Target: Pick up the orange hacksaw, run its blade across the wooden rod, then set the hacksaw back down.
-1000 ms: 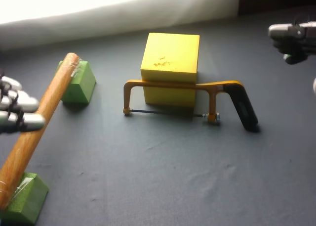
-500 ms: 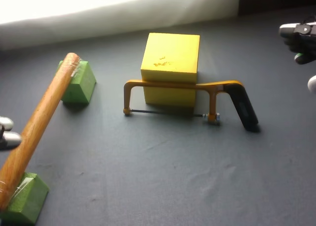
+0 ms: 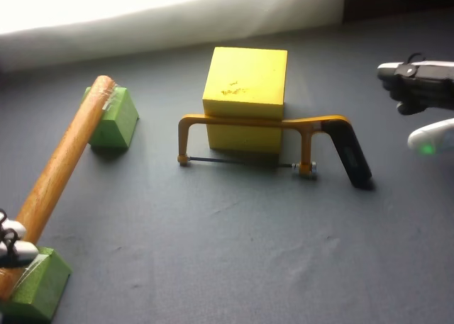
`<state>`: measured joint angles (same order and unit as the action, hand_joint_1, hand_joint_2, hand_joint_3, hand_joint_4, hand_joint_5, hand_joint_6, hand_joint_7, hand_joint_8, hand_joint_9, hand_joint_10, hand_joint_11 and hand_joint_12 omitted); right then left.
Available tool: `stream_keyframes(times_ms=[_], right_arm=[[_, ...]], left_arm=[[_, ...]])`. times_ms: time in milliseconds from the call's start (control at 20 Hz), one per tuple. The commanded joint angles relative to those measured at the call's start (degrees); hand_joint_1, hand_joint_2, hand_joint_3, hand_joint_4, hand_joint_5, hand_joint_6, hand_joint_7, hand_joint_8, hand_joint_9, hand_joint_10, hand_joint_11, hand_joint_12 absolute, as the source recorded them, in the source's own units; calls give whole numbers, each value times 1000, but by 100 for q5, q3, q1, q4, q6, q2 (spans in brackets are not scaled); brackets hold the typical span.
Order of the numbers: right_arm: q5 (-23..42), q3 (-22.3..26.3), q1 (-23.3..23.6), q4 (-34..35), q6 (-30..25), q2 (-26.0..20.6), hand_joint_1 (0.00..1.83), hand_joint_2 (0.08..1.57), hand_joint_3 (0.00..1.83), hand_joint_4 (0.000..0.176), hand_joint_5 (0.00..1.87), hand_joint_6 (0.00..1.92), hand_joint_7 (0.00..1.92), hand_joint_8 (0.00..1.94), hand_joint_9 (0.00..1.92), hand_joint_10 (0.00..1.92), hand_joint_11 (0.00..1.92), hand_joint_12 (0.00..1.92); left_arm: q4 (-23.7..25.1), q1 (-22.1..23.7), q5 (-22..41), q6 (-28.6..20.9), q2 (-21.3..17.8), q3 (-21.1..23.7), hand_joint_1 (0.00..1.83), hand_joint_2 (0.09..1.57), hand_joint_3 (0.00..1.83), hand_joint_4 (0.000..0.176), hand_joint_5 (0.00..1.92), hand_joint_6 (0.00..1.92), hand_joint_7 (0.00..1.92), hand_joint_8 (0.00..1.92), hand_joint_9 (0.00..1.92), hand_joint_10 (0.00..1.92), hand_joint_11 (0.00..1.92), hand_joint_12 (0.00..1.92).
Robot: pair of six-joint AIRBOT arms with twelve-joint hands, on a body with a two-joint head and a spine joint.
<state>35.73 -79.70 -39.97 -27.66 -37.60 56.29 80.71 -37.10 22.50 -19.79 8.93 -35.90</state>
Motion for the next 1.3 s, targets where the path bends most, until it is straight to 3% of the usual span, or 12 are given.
stream_keyframes(times_ms=[0, 150, 300, 450, 550, 700, 800, 1250], right_arm=[[486, -68, 40, 350, -79, 8, 919, 1042, 4, 0, 93, 1, 72, 0, 124, 0, 0, 628], [369, -168, 166, 393, 43, 233, 925, 1037, 0, 0, 98, 3, 70, 3, 117, 2, 0, 594], [328, -297, 257, 420, 40, 470, 918, 1031, 1, 0, 102, 1, 86, 2, 129, 2, 0, 645], [525, -506, 308, 420, 72, 714, 915, 1042, 4, 0, 107, 2, 86, 1, 131, 2, 0, 649], [965, -688, 147, 444, -29, 808, 917, 1041, 1, 0, 112, 2, 108, 6, 131, 1, 0, 663], [1615, -828, -171, 946, 194, 885, 940, 1025, 0, 0, 128, 4, 132, 5, 145, 3, 0, 667], [2018, -855, -402, 1358, 372, 935, 912, 1031, 0, 0, 114, 0, 127, 1, 143, 1, 0, 668], [2162, -1185, -689, 1849, 437, 1423, 845, 1045, 0, 0, 65, 0, 107, 3, 133, 3, 0, 661]], left_arm=[[-312, 20, -262, 79, 26, 10, 77, 1187, 0, 0, 177, 3, 144, 2, 179, 2, 0, 359], [-928, -170, -636, 740, 207, 10, 46, 1191, 1, 0, 168, 0, 136, 0, 160, 0, 0, 335], [-1196, -260, -793, 787, 350, -32, 35, 1195, 1, 0, 164, 0, 126, 0, 142, 0, 0, 296], [-1601, -333, -836, 984, 473, -46, 83, 1184, 0, 0, 190, 3, 158, 4, 172, 4, 0, 376], [-1621, -339, -750, 1005, 536, -71, 51, 1193, 2, 0, 158, 1, 119, 2, 142, 1, 0, 288], [-1621, -338, -669, 1019, 609, -73, 72, 1190, 0, 0, 192, 4, 152, 3, 175, 4, 0, 417], [-1620, -337, -664, 1056, 677, -64, 54, 1190, 0, 0, 160, 0, 119, 0, 141, 0, 0, 364], [-1619, -529, -728, 1073, 942, -154, 50, 1189, 0, 0, 172, 2, 118, 2, 142, 2, 0, 398]])
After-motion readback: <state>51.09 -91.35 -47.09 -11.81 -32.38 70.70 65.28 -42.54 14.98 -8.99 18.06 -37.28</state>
